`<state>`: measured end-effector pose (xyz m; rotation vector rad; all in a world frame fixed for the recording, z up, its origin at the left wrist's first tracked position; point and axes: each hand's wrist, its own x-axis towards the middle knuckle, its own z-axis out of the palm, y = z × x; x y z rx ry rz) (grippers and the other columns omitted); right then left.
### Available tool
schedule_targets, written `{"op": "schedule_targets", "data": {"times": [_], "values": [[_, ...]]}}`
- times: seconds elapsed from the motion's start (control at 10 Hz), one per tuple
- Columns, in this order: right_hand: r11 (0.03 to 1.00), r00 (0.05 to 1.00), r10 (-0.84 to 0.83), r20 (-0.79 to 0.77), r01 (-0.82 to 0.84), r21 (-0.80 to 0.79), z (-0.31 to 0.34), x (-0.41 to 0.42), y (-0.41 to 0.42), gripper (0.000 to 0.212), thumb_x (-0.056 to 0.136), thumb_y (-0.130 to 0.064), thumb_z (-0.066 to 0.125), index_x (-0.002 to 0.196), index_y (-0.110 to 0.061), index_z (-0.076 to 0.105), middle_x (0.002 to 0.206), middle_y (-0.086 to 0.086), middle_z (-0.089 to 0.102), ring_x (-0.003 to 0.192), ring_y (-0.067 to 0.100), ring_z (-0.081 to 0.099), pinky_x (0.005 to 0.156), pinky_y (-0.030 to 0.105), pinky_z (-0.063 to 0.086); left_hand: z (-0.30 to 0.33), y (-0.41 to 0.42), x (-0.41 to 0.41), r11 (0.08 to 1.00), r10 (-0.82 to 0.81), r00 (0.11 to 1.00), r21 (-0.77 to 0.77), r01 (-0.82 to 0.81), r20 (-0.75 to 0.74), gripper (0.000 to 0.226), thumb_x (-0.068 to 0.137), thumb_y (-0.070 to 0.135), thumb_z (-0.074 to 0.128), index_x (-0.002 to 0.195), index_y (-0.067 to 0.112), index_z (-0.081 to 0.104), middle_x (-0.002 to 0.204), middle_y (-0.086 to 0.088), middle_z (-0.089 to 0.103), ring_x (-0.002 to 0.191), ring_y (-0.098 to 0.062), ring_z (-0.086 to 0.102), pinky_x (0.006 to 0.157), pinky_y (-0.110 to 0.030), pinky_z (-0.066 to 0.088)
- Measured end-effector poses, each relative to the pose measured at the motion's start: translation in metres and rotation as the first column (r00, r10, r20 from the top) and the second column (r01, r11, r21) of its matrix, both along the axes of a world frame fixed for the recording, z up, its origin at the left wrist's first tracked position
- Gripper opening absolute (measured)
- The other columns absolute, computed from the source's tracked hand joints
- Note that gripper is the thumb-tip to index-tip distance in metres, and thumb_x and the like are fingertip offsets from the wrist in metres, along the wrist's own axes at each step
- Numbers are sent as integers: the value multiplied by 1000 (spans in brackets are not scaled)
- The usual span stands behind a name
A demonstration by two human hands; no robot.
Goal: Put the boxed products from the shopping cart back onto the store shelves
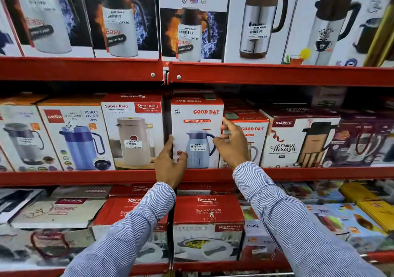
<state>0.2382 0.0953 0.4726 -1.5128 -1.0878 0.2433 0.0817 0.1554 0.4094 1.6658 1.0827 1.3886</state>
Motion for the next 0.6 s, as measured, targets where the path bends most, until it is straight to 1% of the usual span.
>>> {"op": "schedule_targets", "data": {"times": [0.1, 0.2, 0.3, 0.4, 0.5, 0.6], "values": [[1000, 1000, 14, 4, -14, 7, 2, -1, -3, 60, 82, -9, 66, 137, -23, 46, 125, 1, 52, 104, 13, 56, 71, 9, 45, -1, 1, 0, 1000, 26, 999, 10, -26, -20, 62, 89, 18, 62, 146, 19, 40, 133, -8, 63, 107, -11, 63, 96, -30, 52], [999, 1000, 30, 3, -30, 20, 4, -4, -5, 59, 82, -8, 66, 136, -22, 48, 127, 1, 53, 106, 14, 58, 81, 22, 54, -1, 0, -3, 998, 52, 998, 36, -50, -45, 60, 89, 17, 61, 146, 17, 41, 133, -9, 63, 101, -7, 61, 88, -18, 47], [999, 1000, 25, 11, -25, 32, 3, -6, -6, 59, 82, -8, 66, 136, -22, 47, 126, 2, 54, 106, 15, 58, 82, 23, 54, -2, 0, -5, 999, 43, 997, 35, -41, -58, 61, 89, 19, 62, 146, 18, 41, 134, -6, 63, 87, -4, 65, 75, -6, 48], [999, 1000, 18, 17, -19, 27, 1, -5, -7, 60, 82, -9, 66, 137, -20, 47, 125, 2, 54, 104, 15, 58, 76, 16, 49, -5, 3, -5, 996, 65, 995, 59, -61, -81, 61, 87, 21, 63, 145, 20, 42, 132, -4, 64, 71, 9, 55, 63, 4, 40], [1000, 999, 28, 30, -28, 11, 2, -6, -6, 61, 83, -11, 66, 139, -21, 45, 127, 2, 53, 106, 14, 57, 80, 20, 49, -1, 0, -9, 998, 56, 992, 44, -52, -116, 62, 88, 22, 62, 146, 20, 40, 131, -7, 65, 85, -6, 59, 72, -4, 42], [1000, 1000, 8, -11, -8, 2, 1, -5, -8, 62, 83, -15, 65, 141, -23, 43, 130, 1, 53, 105, 12, 57, 81, 22, 51, 2, -3, -8, 996, 50, 993, 77, -41, -110, 67, 86, 23, 62, 148, 19, 35, 139, -6, 59, 111, -18, 63, 93, -22, 50]]}}
